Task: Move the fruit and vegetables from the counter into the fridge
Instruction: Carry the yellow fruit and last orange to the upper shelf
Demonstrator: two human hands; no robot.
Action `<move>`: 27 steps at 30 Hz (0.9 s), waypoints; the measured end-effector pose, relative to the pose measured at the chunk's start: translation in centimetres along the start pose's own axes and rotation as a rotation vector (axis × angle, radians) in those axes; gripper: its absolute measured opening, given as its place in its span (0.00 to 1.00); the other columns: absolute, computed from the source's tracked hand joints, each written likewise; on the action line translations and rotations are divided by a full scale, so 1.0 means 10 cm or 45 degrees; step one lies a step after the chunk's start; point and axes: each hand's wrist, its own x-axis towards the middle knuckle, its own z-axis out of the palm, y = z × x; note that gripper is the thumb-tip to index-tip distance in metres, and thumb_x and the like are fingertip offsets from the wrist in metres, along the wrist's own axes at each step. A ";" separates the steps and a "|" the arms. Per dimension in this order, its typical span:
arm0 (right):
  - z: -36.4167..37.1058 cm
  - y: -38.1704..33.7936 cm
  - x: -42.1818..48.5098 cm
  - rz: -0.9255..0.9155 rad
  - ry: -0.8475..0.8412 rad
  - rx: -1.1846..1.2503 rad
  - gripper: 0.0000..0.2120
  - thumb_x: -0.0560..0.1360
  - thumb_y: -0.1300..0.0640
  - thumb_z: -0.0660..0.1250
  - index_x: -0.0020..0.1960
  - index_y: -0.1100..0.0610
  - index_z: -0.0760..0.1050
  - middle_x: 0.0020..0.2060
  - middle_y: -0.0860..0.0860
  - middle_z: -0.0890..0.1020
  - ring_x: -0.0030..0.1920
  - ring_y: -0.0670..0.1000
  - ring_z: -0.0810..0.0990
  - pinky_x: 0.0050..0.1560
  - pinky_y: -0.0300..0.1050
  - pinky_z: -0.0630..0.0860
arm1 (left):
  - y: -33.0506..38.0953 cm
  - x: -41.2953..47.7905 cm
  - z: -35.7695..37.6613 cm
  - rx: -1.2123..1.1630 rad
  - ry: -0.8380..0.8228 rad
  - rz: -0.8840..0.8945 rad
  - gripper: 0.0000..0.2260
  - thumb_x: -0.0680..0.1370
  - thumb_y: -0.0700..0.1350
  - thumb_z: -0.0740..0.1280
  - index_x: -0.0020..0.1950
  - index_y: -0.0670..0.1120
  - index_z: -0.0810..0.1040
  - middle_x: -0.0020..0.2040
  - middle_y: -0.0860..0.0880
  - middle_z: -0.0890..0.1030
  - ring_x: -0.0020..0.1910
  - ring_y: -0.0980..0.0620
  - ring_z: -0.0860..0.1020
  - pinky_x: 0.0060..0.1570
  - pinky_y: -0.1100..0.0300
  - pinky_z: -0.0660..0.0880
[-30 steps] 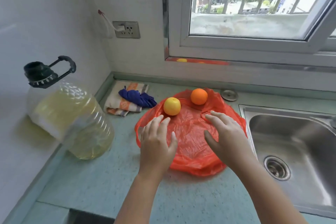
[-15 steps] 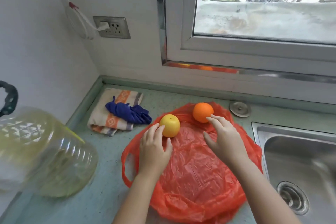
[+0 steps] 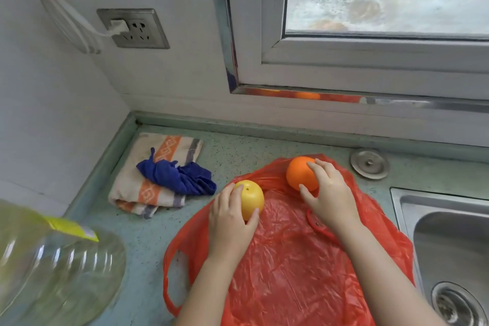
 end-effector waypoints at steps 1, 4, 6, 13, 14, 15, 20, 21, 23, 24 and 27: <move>0.02 0.01 0.04 0.002 0.006 0.014 0.24 0.69 0.56 0.71 0.64 0.61 0.72 0.63 0.58 0.74 0.64 0.59 0.70 0.58 0.56 0.71 | 0.00 0.02 0.03 0.006 0.001 0.001 0.25 0.72 0.49 0.70 0.66 0.42 0.71 0.65 0.43 0.71 0.64 0.43 0.69 0.63 0.49 0.65; 0.09 0.04 0.13 0.010 0.011 0.039 0.24 0.68 0.56 0.71 0.63 0.61 0.72 0.61 0.58 0.74 0.63 0.58 0.71 0.58 0.55 0.71 | 0.00 0.07 0.10 0.006 0.000 -0.021 0.25 0.72 0.49 0.71 0.65 0.42 0.71 0.64 0.42 0.72 0.64 0.42 0.69 0.62 0.49 0.66; 0.12 0.05 0.16 0.021 0.006 0.043 0.25 0.68 0.56 0.72 0.63 0.61 0.72 0.61 0.57 0.74 0.62 0.58 0.71 0.57 0.55 0.71 | -0.01 0.09 0.13 0.002 -0.004 -0.040 0.25 0.71 0.49 0.71 0.65 0.42 0.71 0.64 0.42 0.71 0.64 0.42 0.69 0.61 0.49 0.66; 0.20 0.08 0.22 0.064 -0.019 0.030 0.29 0.68 0.53 0.72 0.66 0.59 0.68 0.62 0.56 0.71 0.63 0.58 0.68 0.56 0.53 0.70 | -0.03 0.12 0.23 0.060 0.006 -0.053 0.31 0.67 0.51 0.74 0.67 0.43 0.69 0.64 0.41 0.71 0.62 0.41 0.70 0.58 0.49 0.69; 0.21 0.08 0.22 0.075 -0.027 0.030 0.31 0.67 0.53 0.72 0.67 0.58 0.67 0.63 0.56 0.70 0.64 0.58 0.67 0.57 0.53 0.70 | -0.03 0.12 0.23 0.065 -0.002 -0.059 0.32 0.67 0.52 0.74 0.68 0.43 0.68 0.65 0.42 0.70 0.63 0.41 0.70 0.59 0.49 0.69; 0.21 0.09 0.22 0.086 -0.038 0.032 0.32 0.67 0.52 0.72 0.68 0.58 0.66 0.64 0.57 0.69 0.64 0.58 0.67 0.58 0.53 0.70 | -0.04 0.12 0.24 0.070 -0.010 -0.063 0.33 0.67 0.52 0.74 0.69 0.43 0.67 0.66 0.42 0.69 0.64 0.42 0.69 0.59 0.49 0.68; 0.25 0.09 0.20 0.127 -0.085 0.026 0.37 0.67 0.52 0.73 0.71 0.55 0.61 0.66 0.57 0.65 0.65 0.59 0.65 0.58 0.54 0.70 | -0.03 0.13 0.23 0.063 -0.065 -0.067 0.36 0.69 0.55 0.71 0.72 0.46 0.61 0.69 0.45 0.64 0.68 0.46 0.63 0.64 0.52 0.64; 0.26 0.09 0.19 0.135 -0.087 0.015 0.38 0.66 0.51 0.73 0.71 0.55 0.60 0.67 0.58 0.65 0.65 0.59 0.65 0.57 0.54 0.70 | -0.03 0.14 0.22 0.063 -0.063 -0.065 0.35 0.69 0.55 0.72 0.72 0.46 0.62 0.69 0.45 0.65 0.67 0.46 0.63 0.64 0.52 0.64; 0.27 0.10 0.17 0.153 -0.087 0.002 0.39 0.66 0.52 0.73 0.72 0.54 0.59 0.67 0.58 0.64 0.65 0.60 0.66 0.57 0.54 0.70 | -0.03 0.13 0.20 0.054 -0.043 -0.058 0.35 0.68 0.54 0.73 0.70 0.45 0.65 0.67 0.44 0.67 0.66 0.44 0.66 0.62 0.51 0.65; 0.27 0.10 0.16 0.159 -0.081 0.002 0.39 0.66 0.52 0.73 0.72 0.55 0.58 0.67 0.58 0.64 0.65 0.60 0.66 0.57 0.54 0.71 | -0.02 0.13 0.19 0.045 -0.030 -0.055 0.35 0.67 0.53 0.74 0.69 0.45 0.66 0.66 0.43 0.68 0.65 0.44 0.67 0.61 0.50 0.66; 0.24 0.08 0.12 0.157 -0.046 0.017 0.39 0.66 0.52 0.73 0.72 0.55 0.59 0.66 0.58 0.65 0.64 0.60 0.67 0.55 0.55 0.72 | 0.00 0.12 0.16 0.006 0.020 -0.034 0.34 0.65 0.52 0.76 0.67 0.43 0.68 0.64 0.42 0.71 0.63 0.42 0.69 0.59 0.48 0.68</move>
